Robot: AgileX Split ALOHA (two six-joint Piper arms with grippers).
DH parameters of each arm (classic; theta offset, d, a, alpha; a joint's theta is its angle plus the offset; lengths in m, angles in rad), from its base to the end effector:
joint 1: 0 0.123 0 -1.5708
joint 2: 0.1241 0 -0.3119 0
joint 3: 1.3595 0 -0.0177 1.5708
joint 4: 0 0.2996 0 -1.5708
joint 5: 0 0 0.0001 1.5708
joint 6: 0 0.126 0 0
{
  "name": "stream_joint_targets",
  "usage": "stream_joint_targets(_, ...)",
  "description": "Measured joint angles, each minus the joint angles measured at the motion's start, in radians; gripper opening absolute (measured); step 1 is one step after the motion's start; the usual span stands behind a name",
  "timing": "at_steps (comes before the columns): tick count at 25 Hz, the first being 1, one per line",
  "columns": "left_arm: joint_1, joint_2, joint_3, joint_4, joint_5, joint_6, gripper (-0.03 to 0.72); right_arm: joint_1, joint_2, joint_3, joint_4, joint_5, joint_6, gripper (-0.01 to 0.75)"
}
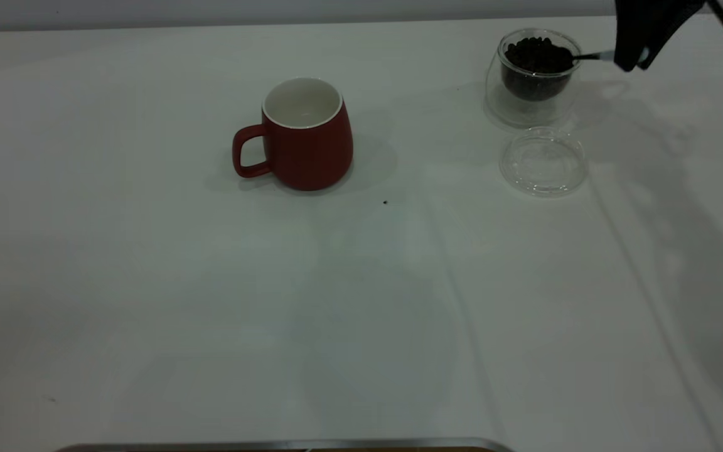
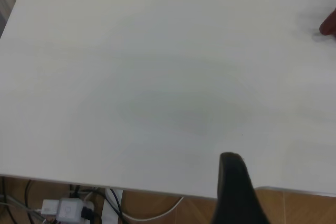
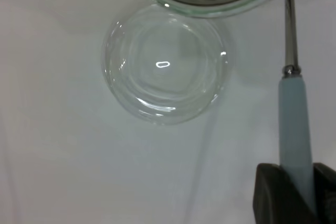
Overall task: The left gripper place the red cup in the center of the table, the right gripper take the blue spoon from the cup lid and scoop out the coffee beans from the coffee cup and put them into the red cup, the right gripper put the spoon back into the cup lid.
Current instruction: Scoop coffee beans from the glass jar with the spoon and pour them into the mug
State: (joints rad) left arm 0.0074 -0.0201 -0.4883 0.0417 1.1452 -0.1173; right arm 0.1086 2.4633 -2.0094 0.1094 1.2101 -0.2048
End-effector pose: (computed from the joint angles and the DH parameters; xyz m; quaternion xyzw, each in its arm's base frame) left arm 0.0352 0.0050 0.2723 -0.0561 0.8705 -0.0061 0.4890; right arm 0.5460 0.0725 0.0709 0.1366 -0.9893 -0.0512 0.0005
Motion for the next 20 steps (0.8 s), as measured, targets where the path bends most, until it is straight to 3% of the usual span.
stream_joint_targets(12, 0.0, 0.0, 0.0, 0.0, 0.0, 0.0, 0.518, 0.007, 0.009, 0.0, 0.088, 0.0, -0.017, 0.116)
stream_joint_targets(20, 0.0, 0.0, 0.0, 0.0, 0.0, 0.0, 0.518, -0.039, 0.012, 0.0, 0.204, 0.001, -0.05, 0.116)
